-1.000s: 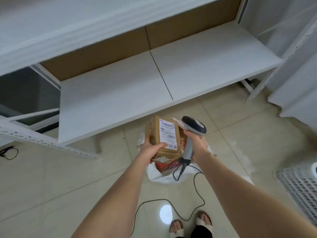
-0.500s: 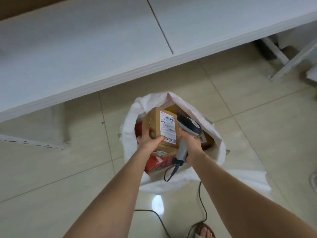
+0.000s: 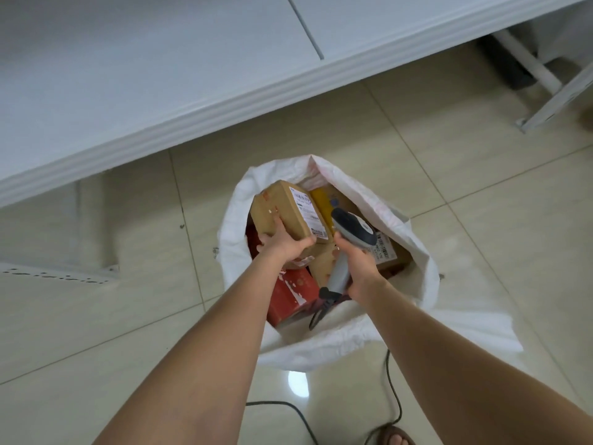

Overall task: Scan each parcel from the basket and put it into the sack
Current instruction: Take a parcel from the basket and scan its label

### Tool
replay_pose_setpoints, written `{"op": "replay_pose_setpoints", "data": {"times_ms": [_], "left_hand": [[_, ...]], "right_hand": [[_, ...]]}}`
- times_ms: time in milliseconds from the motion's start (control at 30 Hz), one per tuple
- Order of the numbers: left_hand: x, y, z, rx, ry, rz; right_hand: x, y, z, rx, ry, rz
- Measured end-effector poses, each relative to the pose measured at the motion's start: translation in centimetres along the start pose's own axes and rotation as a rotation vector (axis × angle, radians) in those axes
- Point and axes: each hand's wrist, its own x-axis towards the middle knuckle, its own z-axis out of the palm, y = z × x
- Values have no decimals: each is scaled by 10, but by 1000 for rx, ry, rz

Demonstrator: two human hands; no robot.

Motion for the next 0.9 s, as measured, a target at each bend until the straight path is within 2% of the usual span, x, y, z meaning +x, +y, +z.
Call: {"op": "replay_pose_setpoints", "data": {"times_ms": [100,200,300,433,600,900], "left_hand": [[-22,0,-10,13,-2,46],[-61,15,-25,-46,100,170],[-113,46,-52,-43,221,282],[-187,99,-84,11,249,393],[-291,153,-107,93,163,500],[-465,221,-76,257,-8,699]], "right_hand": [[-18,-9,-5,-62,2,17],[-70,-36,-5,-24,-18,34],[-115,-65,-12,22,6,42],[-185,-114,-22,67,51,26],[-287,-171,-42,88,125,-28],[-457,-226,-133,403,233,-167]]}}
